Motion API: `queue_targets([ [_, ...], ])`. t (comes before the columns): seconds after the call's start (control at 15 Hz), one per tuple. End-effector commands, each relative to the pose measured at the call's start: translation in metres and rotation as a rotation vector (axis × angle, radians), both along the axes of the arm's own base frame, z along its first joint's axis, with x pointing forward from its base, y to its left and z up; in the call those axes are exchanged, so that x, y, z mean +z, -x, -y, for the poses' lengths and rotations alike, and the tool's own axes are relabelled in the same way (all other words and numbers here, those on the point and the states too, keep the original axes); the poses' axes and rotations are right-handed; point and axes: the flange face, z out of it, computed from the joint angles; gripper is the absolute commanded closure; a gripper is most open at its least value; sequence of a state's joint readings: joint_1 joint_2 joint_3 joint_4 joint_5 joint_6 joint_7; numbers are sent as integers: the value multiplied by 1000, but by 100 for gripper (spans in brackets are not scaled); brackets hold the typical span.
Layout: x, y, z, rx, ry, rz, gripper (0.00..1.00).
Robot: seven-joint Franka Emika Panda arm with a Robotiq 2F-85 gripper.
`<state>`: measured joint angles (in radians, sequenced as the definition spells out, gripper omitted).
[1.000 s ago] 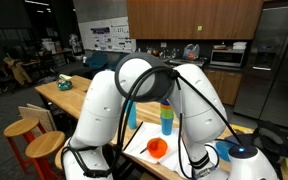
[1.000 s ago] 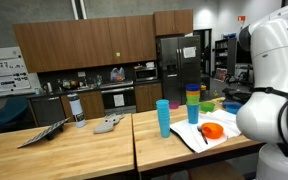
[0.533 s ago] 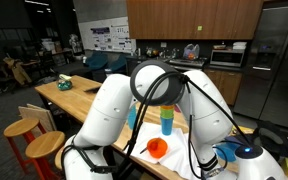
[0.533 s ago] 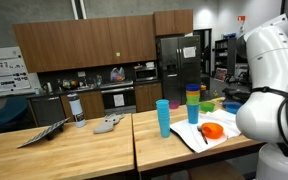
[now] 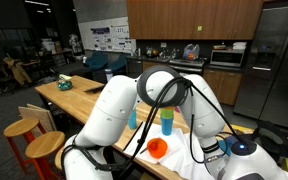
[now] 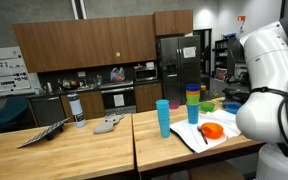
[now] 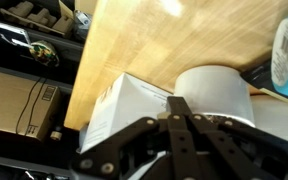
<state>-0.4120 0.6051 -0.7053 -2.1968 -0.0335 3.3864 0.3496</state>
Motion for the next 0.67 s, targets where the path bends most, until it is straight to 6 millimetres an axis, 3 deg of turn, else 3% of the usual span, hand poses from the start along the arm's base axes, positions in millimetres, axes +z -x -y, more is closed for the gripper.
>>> queue_targets([
  [0.0, 2, -16, -10, 19, -3, 29, 100],
  [0.6, -13, -34, -27, 0, -90, 83, 100],
])
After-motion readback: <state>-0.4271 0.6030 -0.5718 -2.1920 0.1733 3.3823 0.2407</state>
